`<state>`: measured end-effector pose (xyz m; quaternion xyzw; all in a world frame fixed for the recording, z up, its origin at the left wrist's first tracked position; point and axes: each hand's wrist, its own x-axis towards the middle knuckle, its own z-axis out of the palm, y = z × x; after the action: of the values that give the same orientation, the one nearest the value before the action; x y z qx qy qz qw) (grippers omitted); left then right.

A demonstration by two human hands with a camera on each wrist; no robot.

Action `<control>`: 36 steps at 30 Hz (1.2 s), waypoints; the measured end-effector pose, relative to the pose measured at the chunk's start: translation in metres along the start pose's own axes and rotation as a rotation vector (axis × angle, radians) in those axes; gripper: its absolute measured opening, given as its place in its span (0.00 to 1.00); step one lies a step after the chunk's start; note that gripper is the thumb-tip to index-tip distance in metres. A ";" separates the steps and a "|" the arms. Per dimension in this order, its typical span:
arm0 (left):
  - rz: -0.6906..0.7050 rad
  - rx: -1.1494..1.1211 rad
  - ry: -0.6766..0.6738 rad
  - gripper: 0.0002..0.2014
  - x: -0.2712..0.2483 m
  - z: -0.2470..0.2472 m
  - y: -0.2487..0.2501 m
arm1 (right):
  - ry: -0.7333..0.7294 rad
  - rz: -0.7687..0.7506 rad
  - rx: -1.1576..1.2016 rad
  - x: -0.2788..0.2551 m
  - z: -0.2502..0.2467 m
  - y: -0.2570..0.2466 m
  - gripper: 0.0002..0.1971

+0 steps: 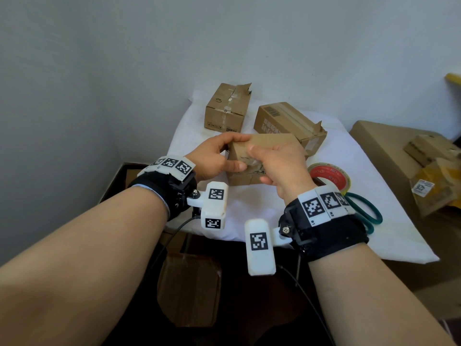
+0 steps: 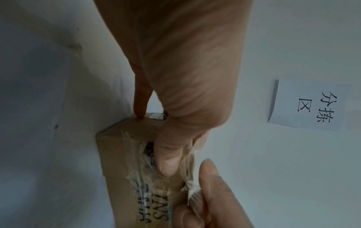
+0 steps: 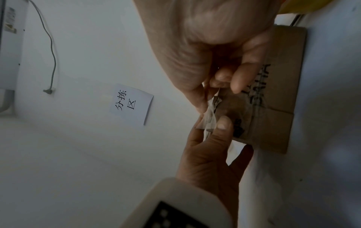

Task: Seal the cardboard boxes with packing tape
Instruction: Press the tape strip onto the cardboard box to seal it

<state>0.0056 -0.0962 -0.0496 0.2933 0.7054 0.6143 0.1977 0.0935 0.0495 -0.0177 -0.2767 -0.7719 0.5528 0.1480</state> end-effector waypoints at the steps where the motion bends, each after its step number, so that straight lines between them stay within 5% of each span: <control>1: 0.002 0.002 0.000 0.34 0.000 0.000 0.000 | 0.001 -0.005 -0.012 0.000 0.000 0.000 0.11; 15: 0.010 -0.006 -0.008 0.34 0.000 0.000 0.000 | 0.097 -0.111 -0.188 -0.005 0.008 0.002 0.24; 36: 0.016 -0.007 -0.020 0.34 -0.001 -0.001 0.001 | 0.000 -0.079 -0.060 0.001 0.002 0.001 0.15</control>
<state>0.0062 -0.0972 -0.0486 0.3045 0.6988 0.6152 0.2009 0.0923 0.0485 -0.0192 -0.2502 -0.7986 0.5231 0.1614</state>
